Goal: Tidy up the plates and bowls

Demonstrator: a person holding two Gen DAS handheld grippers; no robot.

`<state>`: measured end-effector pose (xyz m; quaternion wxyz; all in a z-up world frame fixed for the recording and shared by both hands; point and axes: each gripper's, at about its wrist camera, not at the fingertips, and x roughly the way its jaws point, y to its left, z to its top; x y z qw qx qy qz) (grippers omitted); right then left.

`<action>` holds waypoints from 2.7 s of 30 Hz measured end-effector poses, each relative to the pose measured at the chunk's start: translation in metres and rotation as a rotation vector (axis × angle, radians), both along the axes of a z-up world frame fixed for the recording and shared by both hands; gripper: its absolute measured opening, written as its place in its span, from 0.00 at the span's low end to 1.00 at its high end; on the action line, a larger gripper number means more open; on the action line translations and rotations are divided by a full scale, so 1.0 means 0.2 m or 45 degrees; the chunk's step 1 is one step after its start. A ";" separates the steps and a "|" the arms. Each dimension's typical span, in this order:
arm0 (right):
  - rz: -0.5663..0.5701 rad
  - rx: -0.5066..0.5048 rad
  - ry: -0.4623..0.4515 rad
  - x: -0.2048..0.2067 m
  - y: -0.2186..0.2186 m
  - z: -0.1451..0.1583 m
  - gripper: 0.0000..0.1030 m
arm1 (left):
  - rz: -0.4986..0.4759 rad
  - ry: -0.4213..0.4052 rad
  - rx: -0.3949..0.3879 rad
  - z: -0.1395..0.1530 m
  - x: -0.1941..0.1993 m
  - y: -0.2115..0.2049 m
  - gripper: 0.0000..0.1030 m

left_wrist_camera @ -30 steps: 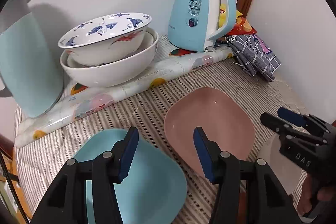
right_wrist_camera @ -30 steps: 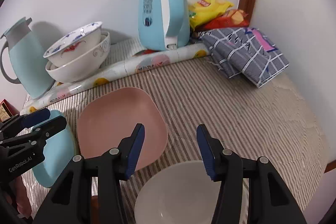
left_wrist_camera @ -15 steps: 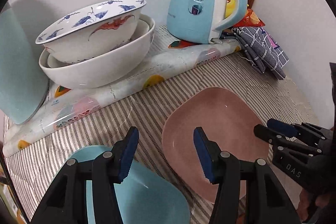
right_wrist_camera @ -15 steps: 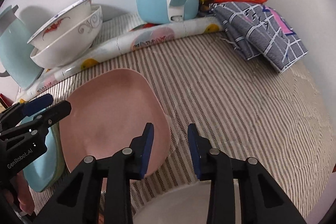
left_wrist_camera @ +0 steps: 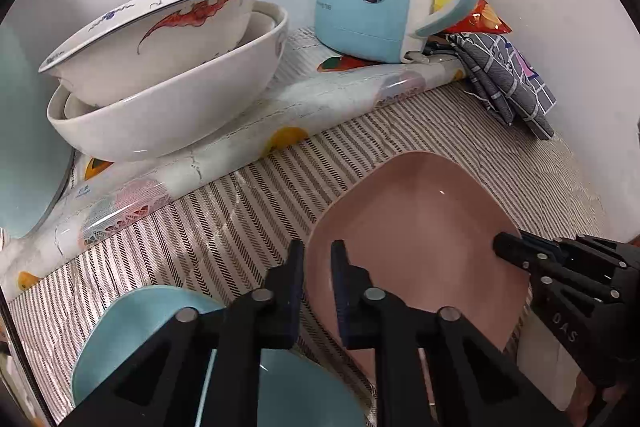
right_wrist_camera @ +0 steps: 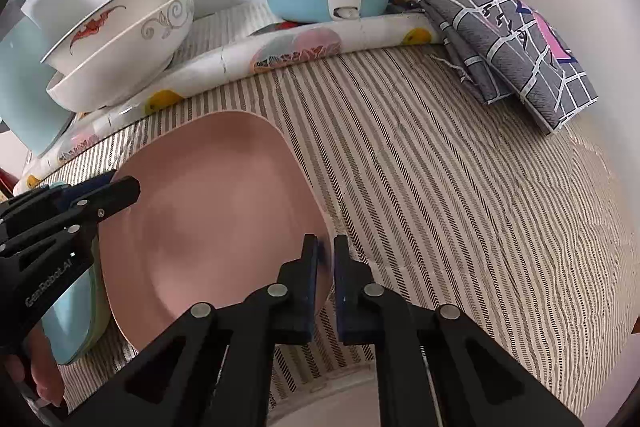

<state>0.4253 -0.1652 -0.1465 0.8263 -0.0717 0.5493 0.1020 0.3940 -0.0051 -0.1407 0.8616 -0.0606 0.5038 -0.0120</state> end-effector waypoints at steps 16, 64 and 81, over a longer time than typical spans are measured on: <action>-0.028 0.023 -0.082 0.02 0.01 0.12 0.07 | 0.003 -0.061 -0.007 0.11 -0.04 0.01 0.08; 0.205 0.122 -0.080 -0.41 0.63 0.18 0.07 | 0.282 -0.047 0.010 0.18 -0.64 0.59 0.08; 0.219 0.081 -0.038 -0.37 0.66 0.08 0.08 | 0.275 0.001 0.017 0.09 -0.60 0.60 0.08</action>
